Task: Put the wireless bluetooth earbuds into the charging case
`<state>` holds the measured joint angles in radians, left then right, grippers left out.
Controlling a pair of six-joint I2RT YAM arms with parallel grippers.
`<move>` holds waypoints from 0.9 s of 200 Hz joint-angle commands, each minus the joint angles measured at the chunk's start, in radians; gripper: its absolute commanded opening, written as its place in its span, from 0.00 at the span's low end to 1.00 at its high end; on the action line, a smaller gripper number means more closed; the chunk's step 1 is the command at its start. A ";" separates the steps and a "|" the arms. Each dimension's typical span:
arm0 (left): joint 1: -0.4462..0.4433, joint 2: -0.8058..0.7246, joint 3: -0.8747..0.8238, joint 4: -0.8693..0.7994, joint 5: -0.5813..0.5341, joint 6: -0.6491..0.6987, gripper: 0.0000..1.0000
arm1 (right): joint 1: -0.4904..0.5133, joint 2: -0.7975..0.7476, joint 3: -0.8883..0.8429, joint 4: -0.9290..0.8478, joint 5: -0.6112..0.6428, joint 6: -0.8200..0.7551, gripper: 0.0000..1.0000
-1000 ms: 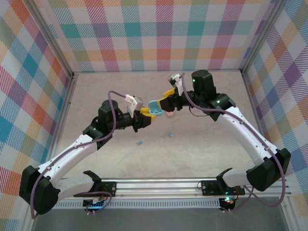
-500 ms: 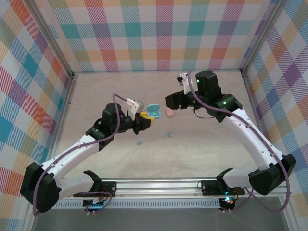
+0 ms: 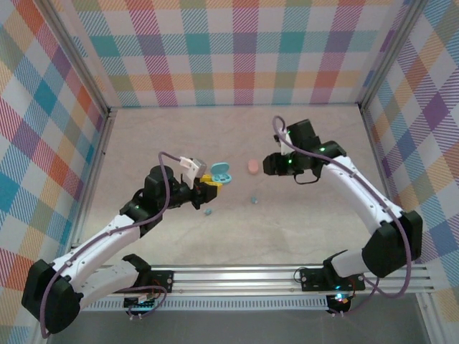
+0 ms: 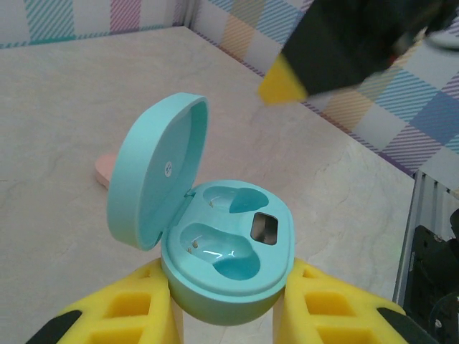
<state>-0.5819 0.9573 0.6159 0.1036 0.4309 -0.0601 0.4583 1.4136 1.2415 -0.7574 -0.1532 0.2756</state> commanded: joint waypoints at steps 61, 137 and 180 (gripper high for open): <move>0.002 -0.127 -0.042 -0.091 -0.050 0.003 0.18 | 0.206 0.244 -0.025 -0.035 0.148 0.022 0.45; 0.002 -0.178 -0.049 -0.144 -0.061 0.005 0.18 | 0.276 0.391 0.021 -0.025 0.142 0.019 0.36; 0.002 -0.189 -0.052 -0.146 -0.059 -0.001 0.18 | 0.284 0.441 0.064 -0.033 0.169 0.002 0.35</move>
<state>-0.5819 0.7933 0.5777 -0.0341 0.3729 -0.0597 0.7349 1.8240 1.2568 -0.7650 -0.0109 0.2981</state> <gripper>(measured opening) 0.301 0.359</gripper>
